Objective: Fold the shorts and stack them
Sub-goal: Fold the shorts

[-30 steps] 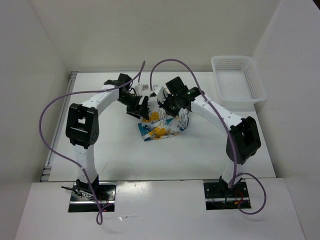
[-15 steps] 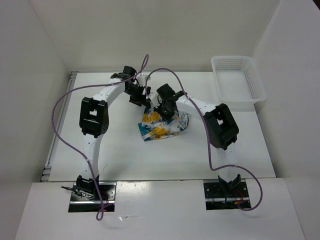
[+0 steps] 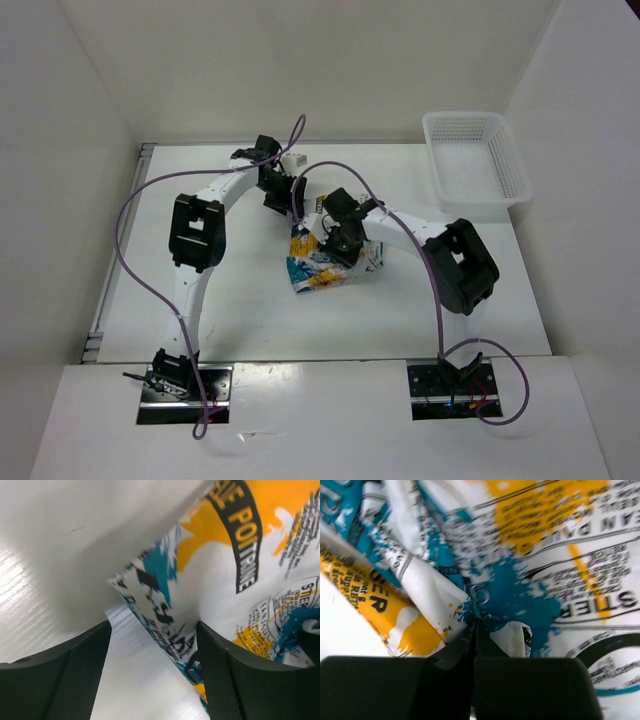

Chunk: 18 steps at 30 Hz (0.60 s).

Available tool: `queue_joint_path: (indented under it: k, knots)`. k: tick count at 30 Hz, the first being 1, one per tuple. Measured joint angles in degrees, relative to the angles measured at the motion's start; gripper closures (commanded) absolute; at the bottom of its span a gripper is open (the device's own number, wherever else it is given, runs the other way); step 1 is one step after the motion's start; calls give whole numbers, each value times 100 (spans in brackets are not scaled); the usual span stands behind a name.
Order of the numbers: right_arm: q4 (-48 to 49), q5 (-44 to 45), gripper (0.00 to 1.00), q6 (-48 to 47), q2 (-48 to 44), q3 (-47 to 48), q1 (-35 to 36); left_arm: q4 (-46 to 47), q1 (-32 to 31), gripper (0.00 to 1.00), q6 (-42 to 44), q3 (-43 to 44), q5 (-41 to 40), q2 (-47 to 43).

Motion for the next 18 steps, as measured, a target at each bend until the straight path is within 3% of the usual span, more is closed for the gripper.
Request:
queue_joint_path:
  k: [5, 10, 11, 18]
  knots:
    - [-111, 144, 100, -251, -697, -625, 256, 0, -2, 34, 4, 39, -57, 46]
    - [-103, 297, 100, -415, -1419, -1091, 470, 42, 15, 71, 2, 70, -103, 120]
    - [-105, 315, 100, -437, -1539, -1169, 503, 48, 15, 73, 0, 70, -105, 136]
    - [-109, 501, 100, -553, -1727, -1421, 568, 44, 11, 73, 4, 72, -15, 166]
